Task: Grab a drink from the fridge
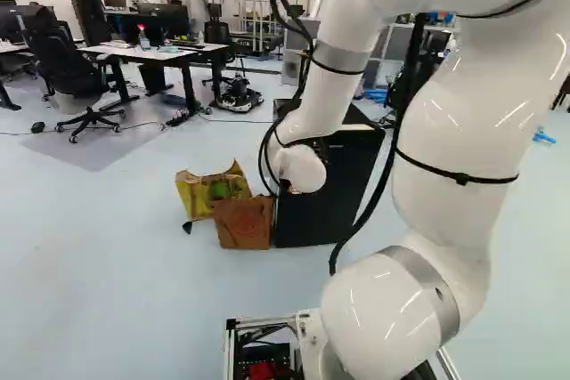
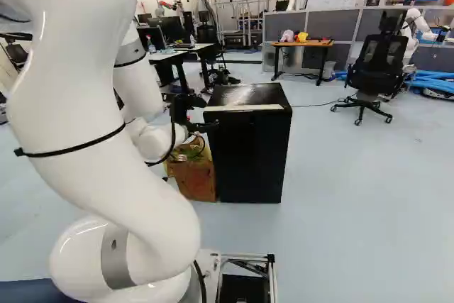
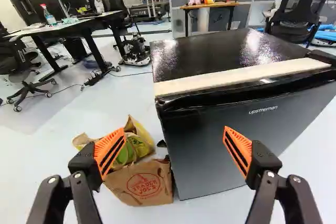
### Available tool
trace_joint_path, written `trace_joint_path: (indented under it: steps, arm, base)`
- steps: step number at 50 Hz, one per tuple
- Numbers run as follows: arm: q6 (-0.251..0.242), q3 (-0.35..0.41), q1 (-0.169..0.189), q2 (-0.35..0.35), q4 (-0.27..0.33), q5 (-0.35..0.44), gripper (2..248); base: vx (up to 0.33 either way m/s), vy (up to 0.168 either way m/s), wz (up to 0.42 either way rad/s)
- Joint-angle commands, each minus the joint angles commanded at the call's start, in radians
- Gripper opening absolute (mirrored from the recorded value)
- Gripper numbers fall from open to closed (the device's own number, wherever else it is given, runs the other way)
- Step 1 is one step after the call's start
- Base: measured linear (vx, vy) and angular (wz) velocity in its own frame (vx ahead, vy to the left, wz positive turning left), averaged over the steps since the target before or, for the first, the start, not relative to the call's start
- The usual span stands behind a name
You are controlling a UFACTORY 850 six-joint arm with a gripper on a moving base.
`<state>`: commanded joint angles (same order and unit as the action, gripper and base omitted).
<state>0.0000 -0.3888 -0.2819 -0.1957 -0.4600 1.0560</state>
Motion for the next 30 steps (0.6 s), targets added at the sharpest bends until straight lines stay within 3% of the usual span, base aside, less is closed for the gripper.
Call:
trace_joint_path:
  steps: [30]
  arm:
    - [0.000, -0.049, -0.045, -0.120, -0.089, 0.126, 247]
  base:
    - [0.000, 0.000, 0.000]
